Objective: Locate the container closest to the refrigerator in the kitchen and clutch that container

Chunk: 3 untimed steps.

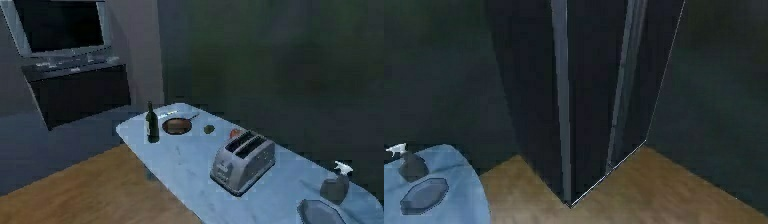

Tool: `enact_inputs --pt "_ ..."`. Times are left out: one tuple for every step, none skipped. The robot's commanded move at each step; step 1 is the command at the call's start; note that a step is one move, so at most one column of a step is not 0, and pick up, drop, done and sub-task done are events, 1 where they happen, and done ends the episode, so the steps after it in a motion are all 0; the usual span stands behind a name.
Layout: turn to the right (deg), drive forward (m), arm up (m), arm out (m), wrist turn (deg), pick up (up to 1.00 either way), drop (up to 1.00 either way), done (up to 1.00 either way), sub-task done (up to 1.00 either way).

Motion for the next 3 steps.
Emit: enact_inputs --pt "45.0 0.0 0.0 0.0 0.0 0.0 0.0 0.0 0.0" --pt "30.0 0.0 0.0 0.0 0.0 0.0 0.0 0.0 0.0" --pt "0.0 0.6 0.0 0.0 0.0 0.0 0.0 0.0 0.0"
